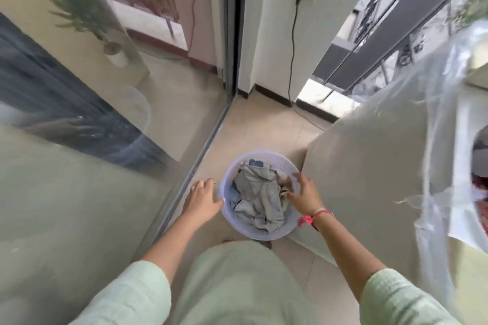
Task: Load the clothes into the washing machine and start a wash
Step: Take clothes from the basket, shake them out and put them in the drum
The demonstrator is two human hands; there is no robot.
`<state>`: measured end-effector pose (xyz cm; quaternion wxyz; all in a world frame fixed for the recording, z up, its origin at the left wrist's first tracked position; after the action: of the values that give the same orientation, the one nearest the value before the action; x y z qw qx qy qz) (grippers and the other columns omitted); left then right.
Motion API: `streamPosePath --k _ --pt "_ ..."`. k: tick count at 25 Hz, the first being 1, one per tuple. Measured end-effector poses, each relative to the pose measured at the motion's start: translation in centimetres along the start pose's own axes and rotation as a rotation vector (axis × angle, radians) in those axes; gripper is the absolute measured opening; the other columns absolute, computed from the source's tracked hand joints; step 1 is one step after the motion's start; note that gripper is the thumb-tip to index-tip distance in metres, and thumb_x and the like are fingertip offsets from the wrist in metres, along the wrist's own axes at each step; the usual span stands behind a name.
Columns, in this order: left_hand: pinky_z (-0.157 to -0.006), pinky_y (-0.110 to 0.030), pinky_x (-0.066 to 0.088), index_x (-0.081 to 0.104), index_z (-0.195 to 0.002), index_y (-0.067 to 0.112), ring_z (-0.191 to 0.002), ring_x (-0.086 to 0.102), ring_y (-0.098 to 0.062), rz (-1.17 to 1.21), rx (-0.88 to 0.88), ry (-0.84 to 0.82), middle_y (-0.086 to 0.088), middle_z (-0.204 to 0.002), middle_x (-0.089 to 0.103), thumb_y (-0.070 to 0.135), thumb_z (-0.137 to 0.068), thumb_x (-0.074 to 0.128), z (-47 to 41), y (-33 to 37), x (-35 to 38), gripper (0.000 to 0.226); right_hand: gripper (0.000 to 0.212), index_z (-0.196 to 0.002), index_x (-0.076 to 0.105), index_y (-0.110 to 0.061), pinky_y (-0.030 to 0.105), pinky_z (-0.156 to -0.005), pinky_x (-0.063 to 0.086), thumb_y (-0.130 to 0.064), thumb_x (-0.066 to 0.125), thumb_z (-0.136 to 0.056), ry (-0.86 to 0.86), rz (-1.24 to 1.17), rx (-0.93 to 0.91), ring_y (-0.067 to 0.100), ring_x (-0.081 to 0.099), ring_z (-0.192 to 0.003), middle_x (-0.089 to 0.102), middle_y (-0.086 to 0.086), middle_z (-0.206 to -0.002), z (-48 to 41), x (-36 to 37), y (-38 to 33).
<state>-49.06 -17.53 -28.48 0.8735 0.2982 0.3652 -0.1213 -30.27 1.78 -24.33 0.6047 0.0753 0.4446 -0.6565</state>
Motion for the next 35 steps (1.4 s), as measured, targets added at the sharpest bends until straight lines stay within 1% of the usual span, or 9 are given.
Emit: streamPosePath --k 3,9,14,16,19,25,30,32,35 --pt "-0.106 -0.037 0.031 0.036 -0.138 0.014 -0.131 0.031 -0.029 -0.024 0.041 -0.089 -0.012 -0.137 0.040 0.032 -0.087 0.059 -3.9 -1.0 6.0 0.059 0.049 -0.123 0.055 -0.006 0.031 -0.083 0.043 -0.019 0.063 -0.076 0.003 0.022 0.080 0.034 0.058 -0.107 0.061 0.019 -0.113 -5.2 4.9 5.5" --pt "-0.110 -0.035 0.027 0.037 -0.138 0.012 -0.135 0.029 -0.029 0.010 0.172 -0.131 -0.010 -0.136 0.041 0.026 -0.088 0.058 -9.5 -1.1 17.5 0.056 0.064 -0.131 0.043 -0.006 0.035 -0.104 0.032 -0.015 0.072 -0.076 -0.021 0.086 0.213 0.034 0.039 -0.126 0.039 0.019 -0.135 -13.0 15.0 14.9" --pt "-0.114 -0.037 0.024 0.032 -0.140 0.016 -0.141 0.018 -0.027 -0.010 0.232 -0.164 -0.005 -0.140 0.036 0.025 -0.091 0.052 -12.4 -1.3 24.4 0.053 0.094 -0.139 0.029 -0.011 0.042 -0.101 0.038 -0.044 0.079 -0.067 -0.077 0.097 0.431 0.035 0.043 -0.127 0.042 0.016 -0.138 -17.1 21.4 21.7" --pt "-0.113 -0.038 0.026 0.031 -0.141 0.017 -0.140 0.021 -0.027 -0.026 0.215 -0.176 -0.005 -0.140 0.035 0.024 -0.091 0.051 -13.0 -2.1 26.0 0.055 0.086 -0.131 0.034 -0.012 0.040 -0.094 0.042 -0.047 0.077 -0.066 -0.095 0.179 0.436 0.032 0.053 -0.118 0.054 0.011 -0.126 -17.8 22.9 23.1" --pt "-0.110 -0.040 0.030 0.031 -0.141 0.017 -0.138 0.025 -0.026 -0.030 0.199 -0.183 -0.005 -0.139 0.036 0.025 -0.091 0.053 -13.2 -3.5 27.1 0.055 0.055 -0.122 0.039 -0.014 0.039 -0.088 0.042 -0.026 0.068 -0.076 -0.004 0.242 0.363 0.032 0.060 -0.104 0.063 0.011 -0.110 -18.0 23.3 23.0" --pt "-0.106 -0.035 0.034 0.026 -0.145 0.019 -0.132 0.031 -0.021 0.004 0.248 -0.177 -0.003 -0.139 0.035 0.022 -0.087 0.059 -12.6 -3.4 25.2 0.067 0.036 -0.111 0.063 -0.014 0.021 -0.069 0.036 0.000 0.055 -0.079 0.234 -0.139 0.161 0.023 0.058 -0.087 0.062 0.005 -0.094 -12.7 18.3 18.9" --pt "-0.113 -0.040 0.029 0.038 -0.137 0.025 -0.130 0.042 -0.018 0.774 -0.090 -0.167 -0.002 -0.140 0.045 0.027 -0.093 0.043 -13.7 -2.3 22.6 0.044 0.013 -0.081 0.060 -0.006 0.020 -0.058 0.034 -0.002 0.051 -0.073 0.381 -0.153 -0.088 0.009 0.044 -0.067 0.049 0.001 -0.076 -4.0 13.6 12.4" --pt "-0.113 -0.030 0.025 0.029 -0.144 0.020 -0.133 0.035 -0.012 0.780 -0.103 -0.106 0.000 -0.148 0.035 0.027 -0.100 0.041 -12.7 -1.2 20.2 0.046 0.010 -0.075 0.058 -0.005 0.019 -0.053 0.030 -0.003 0.049 -0.071 0.374 -0.107 -0.103 0.010 0.041 -0.063 0.043 -0.001 -0.072 -2.8 11.5 11.1" --pt "-0.107 -0.024 0.022 0.008 -0.149 0.022 -0.141 0.020 -0.014 0.579 0.031 -0.022 -0.003 -0.154 0.016 0.013 -0.091 0.055 -10.1 0.8 14.3 0.075 0.011 -0.075 0.060 -0.006 0.024 -0.054 0.029 -0.002 0.052 -0.070 0.337 0.012 -0.170 0.019 0.047 -0.061 0.041 -0.002 -0.072 -0.8 6.1 6.6"
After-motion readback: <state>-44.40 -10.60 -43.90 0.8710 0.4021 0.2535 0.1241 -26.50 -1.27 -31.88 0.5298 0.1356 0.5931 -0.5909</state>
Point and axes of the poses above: each hand's wrist, its own z-axis away from the middle knuckle, its own x-axis out of the palm, y = z × x, the point moved 9 cm from there along -z, towards the middle knuckle
